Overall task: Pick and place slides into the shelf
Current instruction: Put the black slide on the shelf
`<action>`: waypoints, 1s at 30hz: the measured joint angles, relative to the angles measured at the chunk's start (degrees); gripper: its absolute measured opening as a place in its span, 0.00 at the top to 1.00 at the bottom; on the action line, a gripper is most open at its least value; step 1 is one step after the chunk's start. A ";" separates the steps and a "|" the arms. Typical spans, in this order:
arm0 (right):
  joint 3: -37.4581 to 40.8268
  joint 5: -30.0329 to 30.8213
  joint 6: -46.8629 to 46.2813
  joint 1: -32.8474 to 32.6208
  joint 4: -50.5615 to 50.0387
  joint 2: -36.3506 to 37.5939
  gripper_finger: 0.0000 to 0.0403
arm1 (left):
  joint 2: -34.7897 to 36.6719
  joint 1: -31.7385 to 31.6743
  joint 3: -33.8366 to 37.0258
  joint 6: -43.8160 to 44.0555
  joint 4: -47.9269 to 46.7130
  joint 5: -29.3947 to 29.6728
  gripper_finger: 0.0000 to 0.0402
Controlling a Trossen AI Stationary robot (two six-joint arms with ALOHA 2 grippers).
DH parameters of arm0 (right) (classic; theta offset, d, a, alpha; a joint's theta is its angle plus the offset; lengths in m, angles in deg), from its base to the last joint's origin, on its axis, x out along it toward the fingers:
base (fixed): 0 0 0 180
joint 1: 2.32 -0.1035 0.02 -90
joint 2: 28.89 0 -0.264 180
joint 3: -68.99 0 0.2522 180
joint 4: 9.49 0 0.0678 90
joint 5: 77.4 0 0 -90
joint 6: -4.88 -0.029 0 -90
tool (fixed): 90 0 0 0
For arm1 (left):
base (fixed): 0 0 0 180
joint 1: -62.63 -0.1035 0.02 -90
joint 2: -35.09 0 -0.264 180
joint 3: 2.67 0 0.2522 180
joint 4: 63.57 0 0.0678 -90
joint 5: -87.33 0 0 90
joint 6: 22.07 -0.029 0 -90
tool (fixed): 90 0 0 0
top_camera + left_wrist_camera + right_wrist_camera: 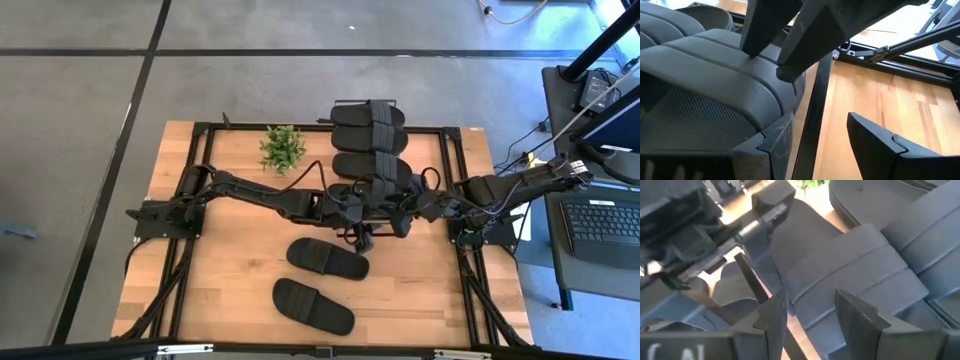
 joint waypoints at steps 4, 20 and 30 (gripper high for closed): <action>0.02 0.07 -0.20 0.00 -0.95 -0.12 0.59 | 0.02 -0.04 0.00 0.00 0.16 -0.33 0.56; 0.04 0.33 -2.75 0.04 -5.28 -0.18 0.59 | 7.46 -0.16 -0.09 -0.96 -2.44 -18.05 0.56; 0.04 0.29 -2.73 0.04 -5.57 -0.22 0.59 | 20.73 -0.26 -0.15 -3.04 -29.82 -6.57 0.56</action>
